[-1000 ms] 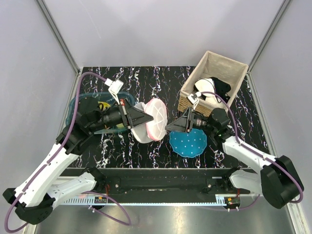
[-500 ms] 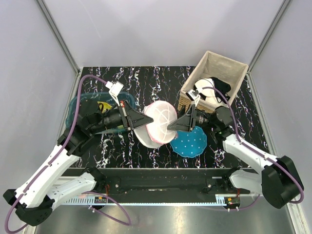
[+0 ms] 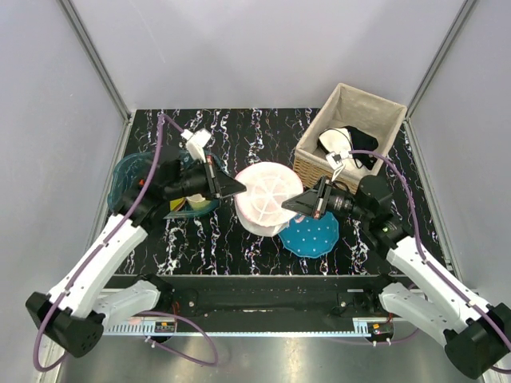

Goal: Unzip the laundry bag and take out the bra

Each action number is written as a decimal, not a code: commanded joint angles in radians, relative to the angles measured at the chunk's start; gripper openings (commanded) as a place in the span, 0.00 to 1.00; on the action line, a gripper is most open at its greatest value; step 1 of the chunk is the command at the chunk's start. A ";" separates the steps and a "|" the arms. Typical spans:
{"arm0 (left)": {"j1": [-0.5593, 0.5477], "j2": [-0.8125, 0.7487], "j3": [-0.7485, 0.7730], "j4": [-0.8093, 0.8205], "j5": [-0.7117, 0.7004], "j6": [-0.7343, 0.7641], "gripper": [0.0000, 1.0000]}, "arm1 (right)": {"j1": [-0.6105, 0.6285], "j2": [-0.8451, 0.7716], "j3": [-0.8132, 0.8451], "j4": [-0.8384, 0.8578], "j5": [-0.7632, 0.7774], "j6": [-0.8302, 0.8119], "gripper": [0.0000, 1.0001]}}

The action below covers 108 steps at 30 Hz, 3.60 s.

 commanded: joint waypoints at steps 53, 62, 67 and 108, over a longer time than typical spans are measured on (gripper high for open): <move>-0.284 0.325 -0.514 0.984 -0.465 -0.927 0.76 | 0.002 0.178 0.015 -0.305 0.370 0.249 0.00; -0.333 0.294 -0.531 0.906 -0.505 -0.939 0.96 | 0.003 0.200 0.017 -0.292 0.368 0.249 0.00; -0.356 0.336 -0.525 0.934 -0.501 -0.957 0.94 | 0.003 0.206 0.015 -0.282 0.364 0.250 0.00; -0.294 -0.210 -0.373 0.012 -0.897 -0.878 0.00 | 0.433 0.273 0.310 -0.470 0.628 -0.063 0.60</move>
